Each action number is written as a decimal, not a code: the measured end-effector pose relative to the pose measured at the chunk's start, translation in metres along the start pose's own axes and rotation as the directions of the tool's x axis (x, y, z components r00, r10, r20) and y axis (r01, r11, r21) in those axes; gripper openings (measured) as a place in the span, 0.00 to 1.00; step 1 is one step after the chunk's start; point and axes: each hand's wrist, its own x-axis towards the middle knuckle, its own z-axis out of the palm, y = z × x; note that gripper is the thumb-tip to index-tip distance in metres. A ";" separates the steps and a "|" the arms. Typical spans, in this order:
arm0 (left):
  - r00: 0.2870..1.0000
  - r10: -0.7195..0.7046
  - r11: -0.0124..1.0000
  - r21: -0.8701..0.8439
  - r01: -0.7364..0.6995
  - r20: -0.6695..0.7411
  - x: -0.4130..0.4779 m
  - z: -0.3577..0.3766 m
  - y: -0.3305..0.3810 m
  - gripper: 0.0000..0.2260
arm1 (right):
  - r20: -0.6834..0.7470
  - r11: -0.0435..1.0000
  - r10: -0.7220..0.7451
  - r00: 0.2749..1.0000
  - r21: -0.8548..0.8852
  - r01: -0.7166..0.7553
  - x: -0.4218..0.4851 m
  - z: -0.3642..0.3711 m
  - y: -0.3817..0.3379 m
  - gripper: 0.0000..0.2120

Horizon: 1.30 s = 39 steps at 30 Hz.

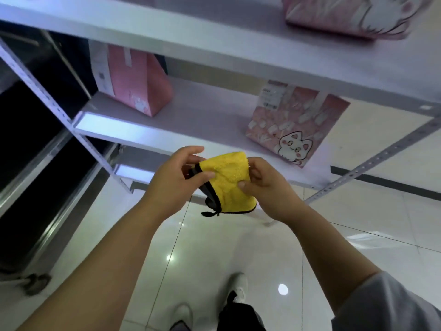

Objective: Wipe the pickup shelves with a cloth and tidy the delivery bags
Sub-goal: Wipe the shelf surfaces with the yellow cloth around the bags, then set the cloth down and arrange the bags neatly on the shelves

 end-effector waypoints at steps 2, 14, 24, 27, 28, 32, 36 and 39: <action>1.000 0.010 1.000 -0.017 -0.010 0.023 -0.001 -0.005 0.013 0.23 | -0.110 0.997 -0.008 0.994 0.079 0.016 -0.012 0.000 -0.016 0.15; 0.941 0.249 0.963 -0.160 -0.216 0.230 0.011 0.022 0.105 0.11 | -0.574 0.975 -0.132 0.808 0.072 0.211 -0.065 -0.040 -0.100 0.13; 0.905 0.369 0.929 -0.085 -0.359 0.211 0.069 0.099 0.177 0.07 | -0.510 0.984 -0.171 0.843 -0.038 0.176 -0.066 -0.131 -0.107 0.32; 0.902 0.356 0.935 -0.089 -0.344 0.243 0.092 0.125 0.193 0.10 | -0.609 0.987 -0.149 0.779 -0.139 0.080 -0.059 -0.165 -0.109 0.34; 0.904 0.348 0.937 -0.094 -0.335 0.247 0.100 0.134 0.198 0.12 | -0.641 0.985 -0.142 0.754 -0.168 0.042 -0.055 -0.176 -0.110 0.35; 0.902 0.348 0.938 -0.103 -0.332 0.256 0.127 0.167 0.212 0.18 | -0.704 0.929 -0.157 0.693 -0.343 -0.138 -0.039 -0.212 -0.111 0.34; 0.912 0.348 0.934 0.000 -0.356 0.219 0.150 0.180 0.212 0.20 | -0.725 0.812 -0.156 0.671 -0.481 -0.330 -0.021 -0.243 -0.112 0.34; 0.904 0.390 0.902 0.125 -0.414 0.178 0.166 0.181 0.209 0.19 | -0.756 0.776 -0.060 0.652 -0.446 -0.446 -0.007 -0.257 -0.115 0.34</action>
